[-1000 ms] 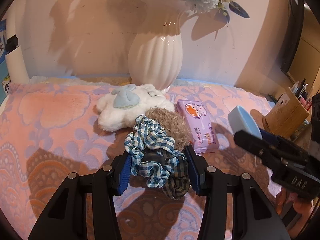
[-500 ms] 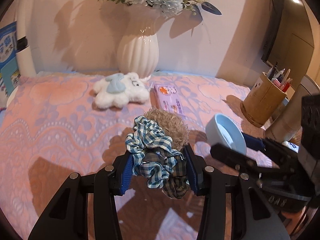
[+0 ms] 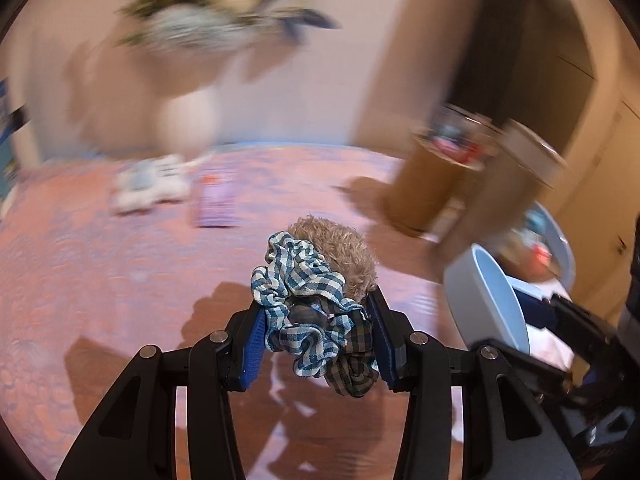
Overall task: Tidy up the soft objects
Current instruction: 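Carry the scrunchie and ring dish over to the glass bowl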
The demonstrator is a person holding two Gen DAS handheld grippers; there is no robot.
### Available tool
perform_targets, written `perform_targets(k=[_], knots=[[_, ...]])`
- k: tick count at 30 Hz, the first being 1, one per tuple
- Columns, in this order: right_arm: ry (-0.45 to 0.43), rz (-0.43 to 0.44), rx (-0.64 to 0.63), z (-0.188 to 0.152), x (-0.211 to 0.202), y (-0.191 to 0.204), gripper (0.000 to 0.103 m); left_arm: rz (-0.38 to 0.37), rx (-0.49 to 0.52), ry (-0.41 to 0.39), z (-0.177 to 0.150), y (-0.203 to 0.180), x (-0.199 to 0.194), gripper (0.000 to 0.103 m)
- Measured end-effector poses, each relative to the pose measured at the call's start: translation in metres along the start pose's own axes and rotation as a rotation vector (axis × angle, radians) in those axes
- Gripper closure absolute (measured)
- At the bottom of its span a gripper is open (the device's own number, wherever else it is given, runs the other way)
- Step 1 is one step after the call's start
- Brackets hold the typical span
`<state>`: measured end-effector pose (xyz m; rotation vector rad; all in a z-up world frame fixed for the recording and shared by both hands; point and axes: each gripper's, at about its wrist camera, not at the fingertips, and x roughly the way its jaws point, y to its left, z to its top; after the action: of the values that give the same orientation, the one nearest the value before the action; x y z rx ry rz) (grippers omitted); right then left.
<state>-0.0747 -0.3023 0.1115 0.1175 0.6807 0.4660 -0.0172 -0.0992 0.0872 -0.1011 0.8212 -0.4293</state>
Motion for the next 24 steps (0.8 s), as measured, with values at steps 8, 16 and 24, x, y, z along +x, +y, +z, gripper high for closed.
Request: perform_targets(k=[8,16,24], knots=[[-0.065,-0.132,0.114,-0.003,-0.082,-0.083,0.037,-0.122,0.147,0.004,-0.001,-0.108,0.021,0.060],[-0.112,-0.309,0.212,0.024,-0.129,-0.185,0.036,-0.199,0.314,0.000,0.007,-0.210,0.053,0.060],[-0.092,-0.380,0.218,0.062,-0.125,-0.244,0.037,-0.200,0.310,-0.064,0.035,-0.265,0.078,0.060]])
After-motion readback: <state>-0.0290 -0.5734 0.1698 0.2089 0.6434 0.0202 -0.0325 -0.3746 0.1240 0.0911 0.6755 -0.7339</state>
